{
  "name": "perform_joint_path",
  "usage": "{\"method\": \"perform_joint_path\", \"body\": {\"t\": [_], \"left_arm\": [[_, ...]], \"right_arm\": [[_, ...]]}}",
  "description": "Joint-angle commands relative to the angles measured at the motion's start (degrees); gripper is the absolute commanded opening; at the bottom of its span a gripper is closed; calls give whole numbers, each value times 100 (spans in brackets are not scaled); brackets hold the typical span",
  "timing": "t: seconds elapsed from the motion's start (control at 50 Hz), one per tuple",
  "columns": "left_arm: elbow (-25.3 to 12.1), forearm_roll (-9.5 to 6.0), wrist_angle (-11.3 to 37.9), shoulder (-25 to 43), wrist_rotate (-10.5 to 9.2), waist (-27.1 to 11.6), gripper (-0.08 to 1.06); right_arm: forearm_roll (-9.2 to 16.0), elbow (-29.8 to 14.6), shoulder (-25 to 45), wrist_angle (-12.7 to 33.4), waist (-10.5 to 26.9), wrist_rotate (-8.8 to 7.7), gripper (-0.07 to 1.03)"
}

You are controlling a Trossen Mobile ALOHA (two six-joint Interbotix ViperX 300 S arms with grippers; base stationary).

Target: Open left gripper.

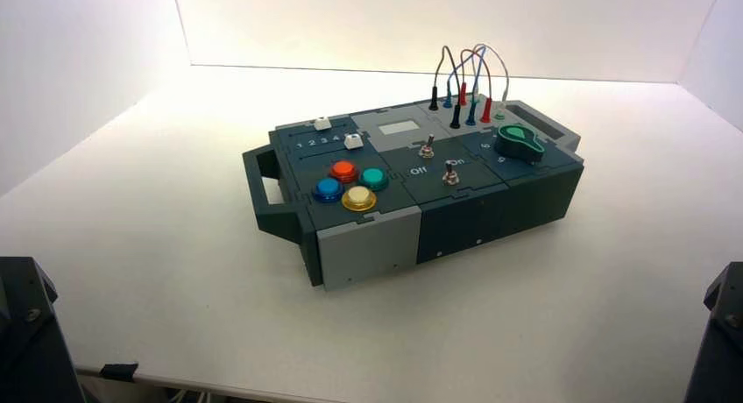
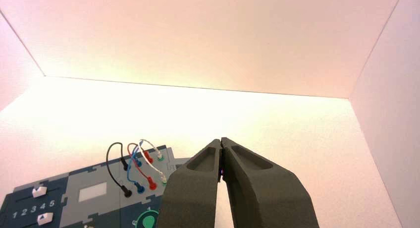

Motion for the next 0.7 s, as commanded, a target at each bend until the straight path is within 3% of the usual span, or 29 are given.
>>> {"method": "perform_joint_path", "body": {"t": [0.02, 0.54, 0.62, 0.7], "left_arm": [[-97, 9, -35, 35, 9, 0, -3], [-105, 9, -132, 70, 18, 0, -3], [-123, 9, -176, 79, 18, 0, 13], [-132, 18, -202, 105, 26, 0, 53]], "right_arm": [[18, -105, 44, -26, 9, 18, -2], [18, -88, 26, -18, 62, 18, -2], [26, -88, 35, -18, 62, 9, -2], [18, -88, 53, -18, 53, 9, -2]]}}
